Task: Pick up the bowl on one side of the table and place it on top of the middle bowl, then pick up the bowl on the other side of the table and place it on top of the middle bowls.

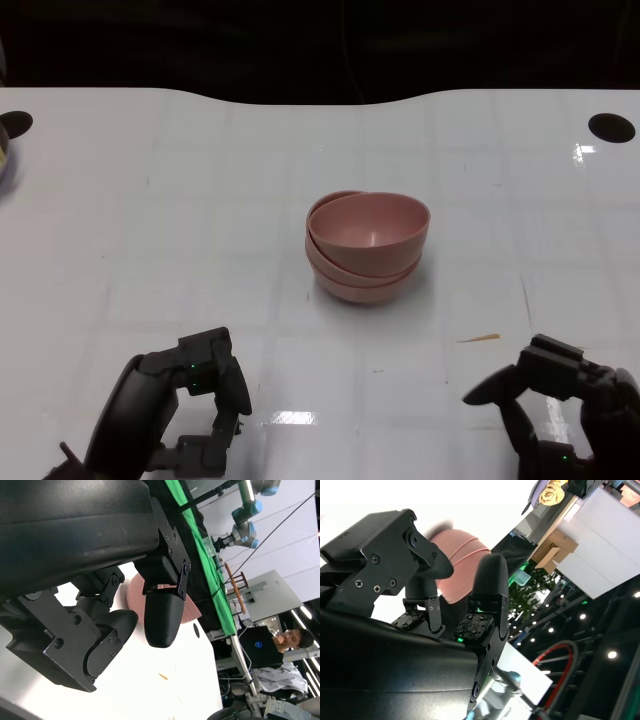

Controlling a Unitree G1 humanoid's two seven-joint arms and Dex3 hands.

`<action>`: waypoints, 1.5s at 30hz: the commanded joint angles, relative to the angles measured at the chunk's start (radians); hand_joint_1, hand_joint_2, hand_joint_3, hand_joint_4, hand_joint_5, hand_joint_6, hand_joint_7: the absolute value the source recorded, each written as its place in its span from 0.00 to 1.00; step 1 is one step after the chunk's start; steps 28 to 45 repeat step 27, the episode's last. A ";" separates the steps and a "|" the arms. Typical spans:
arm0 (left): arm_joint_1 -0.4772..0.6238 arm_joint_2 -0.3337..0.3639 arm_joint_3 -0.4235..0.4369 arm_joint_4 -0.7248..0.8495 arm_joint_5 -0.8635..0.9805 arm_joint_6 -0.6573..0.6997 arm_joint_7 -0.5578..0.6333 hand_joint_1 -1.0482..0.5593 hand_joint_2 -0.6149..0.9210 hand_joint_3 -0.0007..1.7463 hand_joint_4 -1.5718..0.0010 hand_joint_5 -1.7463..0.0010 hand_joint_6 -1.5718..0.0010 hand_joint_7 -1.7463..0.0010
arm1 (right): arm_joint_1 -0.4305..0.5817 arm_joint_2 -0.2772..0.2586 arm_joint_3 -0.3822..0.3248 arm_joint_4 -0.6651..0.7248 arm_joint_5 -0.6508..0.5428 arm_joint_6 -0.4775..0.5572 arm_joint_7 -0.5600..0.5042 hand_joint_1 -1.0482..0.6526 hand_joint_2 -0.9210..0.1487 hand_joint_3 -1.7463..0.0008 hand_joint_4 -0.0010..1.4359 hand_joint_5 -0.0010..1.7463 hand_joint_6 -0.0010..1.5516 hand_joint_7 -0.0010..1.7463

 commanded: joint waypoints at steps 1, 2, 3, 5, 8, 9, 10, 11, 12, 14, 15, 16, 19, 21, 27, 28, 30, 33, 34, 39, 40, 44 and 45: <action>-0.018 0.003 0.013 0.022 -0.012 -0.014 -0.010 0.66 0.64 0.84 0.51 0.01 0.50 0.13 | -0.019 0.015 -0.020 0.037 0.071 -0.034 0.053 0.70 0.68 0.07 0.59 0.94 0.56 0.76; -0.020 0.003 0.015 0.025 -0.007 -0.013 -0.005 0.66 0.64 0.84 0.51 0.01 0.50 0.13 | -0.021 0.019 -0.024 0.046 0.087 -0.037 0.070 0.70 0.68 0.07 0.59 0.95 0.56 0.76; -0.023 0.002 0.016 0.029 -0.005 -0.013 -0.003 0.66 0.63 0.84 0.51 0.01 0.50 0.14 | -0.023 0.024 -0.029 0.052 0.096 -0.037 0.085 0.69 0.68 0.08 0.58 0.95 0.55 0.77; -0.030 0.003 0.020 0.037 -0.008 -0.013 -0.004 0.66 0.62 0.85 0.52 0.02 0.52 0.15 | -0.024 0.036 -0.038 0.065 0.116 -0.034 0.112 0.67 0.66 0.10 0.58 0.94 0.54 0.77; -0.044 0.004 0.028 0.054 -0.025 -0.014 -0.019 0.66 0.60 0.86 0.52 0.02 0.53 0.15 | -0.028 0.058 -0.046 0.076 0.164 -0.020 0.162 0.65 0.62 0.13 0.56 0.93 0.51 0.77; -0.047 0.003 0.030 0.058 -0.032 -0.012 -0.026 0.66 0.60 0.86 0.52 0.02 0.54 0.16 | -0.031 0.064 -0.051 0.081 0.172 -0.021 0.174 0.65 0.62 0.14 0.56 0.93 0.51 0.77; -0.049 0.003 0.032 0.061 -0.038 -0.010 -0.032 0.67 0.60 0.86 0.52 0.02 0.53 0.16 | -0.035 0.070 -0.055 0.086 0.180 -0.024 0.186 0.65 0.62 0.14 0.56 0.93 0.51 0.77; -0.051 0.002 0.034 0.065 -0.042 -0.010 -0.037 0.66 0.60 0.86 0.52 0.02 0.53 0.16 | -0.037 0.076 -0.061 0.091 0.185 -0.028 0.196 0.65 0.62 0.14 0.55 0.93 0.50 0.77; -0.053 0.001 0.035 0.067 -0.051 -0.008 -0.046 0.66 0.60 0.86 0.52 0.02 0.53 0.17 | -0.039 0.081 -0.068 0.095 0.187 -0.031 0.203 0.65 0.62 0.14 0.55 0.93 0.50 0.77; -0.055 -0.002 0.036 0.070 -0.074 -0.005 -0.068 0.67 0.60 0.86 0.52 0.01 0.52 0.17 | -0.037 0.089 -0.079 0.093 0.190 -0.030 0.218 0.65 0.62 0.15 0.55 0.93 0.50 0.77; -0.055 -0.004 0.037 0.072 -0.079 -0.005 -0.075 0.67 0.60 0.86 0.52 0.01 0.52 0.17 | -0.036 0.092 -0.084 0.091 0.191 -0.030 0.223 0.65 0.61 0.16 0.55 0.92 0.49 0.77; -0.055 -0.003 0.039 0.072 -0.073 -0.006 -0.073 0.66 0.60 0.86 0.52 0.01 0.52 0.17 | -0.036 0.095 -0.089 0.093 0.190 -0.034 0.227 0.66 0.61 0.16 0.54 0.92 0.49 0.77; -0.050 -0.005 0.042 0.067 -0.056 -0.020 -0.063 0.65 0.58 0.88 0.52 0.02 0.52 0.17 | -0.027 0.104 -0.106 0.079 0.174 -0.038 0.234 0.65 0.58 0.19 0.54 0.90 0.50 0.75; -0.046 -0.003 0.042 0.059 -0.046 -0.013 -0.059 0.65 0.57 0.89 0.51 0.02 0.52 0.17 | -0.026 0.109 -0.114 0.079 0.171 -0.043 0.237 0.64 0.57 0.19 0.55 0.89 0.50 0.73; -0.042 -0.002 0.048 0.052 -0.006 -0.026 -0.038 0.64 0.55 0.90 0.51 0.02 0.51 0.18 | -0.024 0.117 -0.130 0.076 0.175 -0.040 0.255 0.64 0.58 0.18 0.54 0.87 0.52 0.71; -0.042 -0.002 0.048 0.052 -0.006 -0.026 -0.038 0.64 0.55 0.90 0.51 0.02 0.51 0.18 | -0.024 0.117 -0.130 0.076 0.175 -0.040 0.255 0.64 0.58 0.18 0.54 0.87 0.52 0.71; -0.042 -0.002 0.048 0.052 -0.006 -0.026 -0.038 0.64 0.55 0.90 0.51 0.02 0.51 0.18 | -0.024 0.117 -0.130 0.076 0.175 -0.040 0.255 0.64 0.58 0.18 0.54 0.87 0.52 0.71; -0.042 -0.002 0.048 0.052 -0.006 -0.026 -0.038 0.64 0.55 0.90 0.51 0.02 0.51 0.18 | -0.024 0.117 -0.130 0.076 0.175 -0.040 0.255 0.64 0.58 0.18 0.54 0.87 0.52 0.71; -0.042 -0.002 0.048 0.052 -0.006 -0.026 -0.038 0.64 0.55 0.90 0.51 0.02 0.51 0.18 | -0.024 0.117 -0.130 0.076 0.175 -0.040 0.255 0.64 0.58 0.18 0.54 0.87 0.52 0.71; -0.042 -0.002 0.048 0.052 -0.006 -0.026 -0.038 0.64 0.55 0.90 0.51 0.02 0.51 0.18 | -0.024 0.117 -0.130 0.076 0.175 -0.040 0.255 0.64 0.58 0.18 0.54 0.87 0.52 0.71; -0.042 -0.002 0.048 0.052 -0.006 -0.026 -0.038 0.64 0.55 0.90 0.51 0.02 0.51 0.18 | -0.024 0.117 -0.130 0.076 0.175 -0.040 0.255 0.64 0.58 0.18 0.54 0.87 0.52 0.71; -0.042 -0.002 0.048 0.052 -0.006 -0.026 -0.038 0.64 0.55 0.90 0.51 0.02 0.51 0.18 | -0.024 0.117 -0.130 0.076 0.175 -0.040 0.255 0.64 0.58 0.18 0.54 0.87 0.52 0.71; -0.042 -0.002 0.048 0.052 -0.006 -0.026 -0.038 0.64 0.55 0.90 0.51 0.02 0.51 0.18 | -0.024 0.117 -0.130 0.076 0.175 -0.040 0.255 0.64 0.58 0.18 0.54 0.87 0.52 0.71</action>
